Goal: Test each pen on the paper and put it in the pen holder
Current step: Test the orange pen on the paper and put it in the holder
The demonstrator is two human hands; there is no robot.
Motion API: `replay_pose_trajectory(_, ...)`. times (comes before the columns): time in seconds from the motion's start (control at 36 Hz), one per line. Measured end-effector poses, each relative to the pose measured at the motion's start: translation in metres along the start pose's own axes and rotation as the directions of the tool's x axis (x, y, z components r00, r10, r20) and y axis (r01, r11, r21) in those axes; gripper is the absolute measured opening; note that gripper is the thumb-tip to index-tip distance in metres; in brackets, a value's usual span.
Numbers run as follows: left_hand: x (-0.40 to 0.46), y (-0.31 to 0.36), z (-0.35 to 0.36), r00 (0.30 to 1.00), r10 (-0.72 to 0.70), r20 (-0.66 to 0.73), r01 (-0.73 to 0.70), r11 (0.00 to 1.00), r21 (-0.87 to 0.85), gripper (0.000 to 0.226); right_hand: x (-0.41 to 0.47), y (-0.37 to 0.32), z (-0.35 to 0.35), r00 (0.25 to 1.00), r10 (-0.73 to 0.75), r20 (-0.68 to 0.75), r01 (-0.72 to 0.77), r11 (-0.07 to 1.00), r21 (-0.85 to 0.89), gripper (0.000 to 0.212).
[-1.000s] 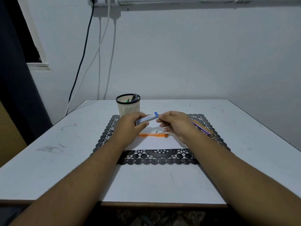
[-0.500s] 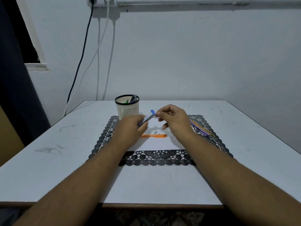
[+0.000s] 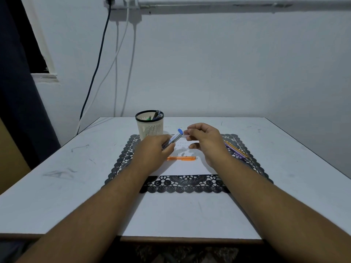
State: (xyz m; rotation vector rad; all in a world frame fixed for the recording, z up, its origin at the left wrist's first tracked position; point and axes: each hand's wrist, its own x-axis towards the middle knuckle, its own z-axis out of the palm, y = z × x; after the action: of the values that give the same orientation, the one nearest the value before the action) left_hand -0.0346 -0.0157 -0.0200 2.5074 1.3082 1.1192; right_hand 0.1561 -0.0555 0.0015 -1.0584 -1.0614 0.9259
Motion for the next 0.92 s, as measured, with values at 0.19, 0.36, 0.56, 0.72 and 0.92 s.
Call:
replay_pose_trajectory(0.19,-0.0010,0.0015,0.0000,1.000,-0.008,-0.006,0.008,1.000,-0.001,0.026,-0.0008,-0.0012,-0.0004,1.000,0.006,0.008,-0.006,1.000,0.021,0.010)
replay_pose_trajectory(0.36,-0.0016,0.0013,0.0005,1.000,-0.007,-0.016,0.007,1.000,0.002,0.020,-0.0021,-0.0022,-0.0006,1.000,-0.029,0.007,0.029,1.000,0.000,0.010)
replay_pose_trajectory(0.56,-0.0022,0.0015,0.0013,1.000,-0.020,-0.002,0.020,1.000,-0.011,0.030,-0.0030,-0.0022,-0.0006,0.999,-0.032,0.013,0.032,0.999,0.015,0.006)
replay_pose_trajectory(0.72,-0.0022,0.0022,0.0005,1.000,-0.001,-0.008,0.001,1.000,-0.016,0.025,-0.0022,-0.0035,-0.0003,0.999,-0.031,0.014,0.031,0.999,0.025,0.005)
replay_pose_trajectory(0.92,-0.0021,0.0037,0.0013,0.999,0.034,-0.007,-0.034,0.999,0.024,0.025,-0.0014,-0.0011,0.0000,0.998,-0.034,0.044,0.034,0.999,-0.002,0.009)
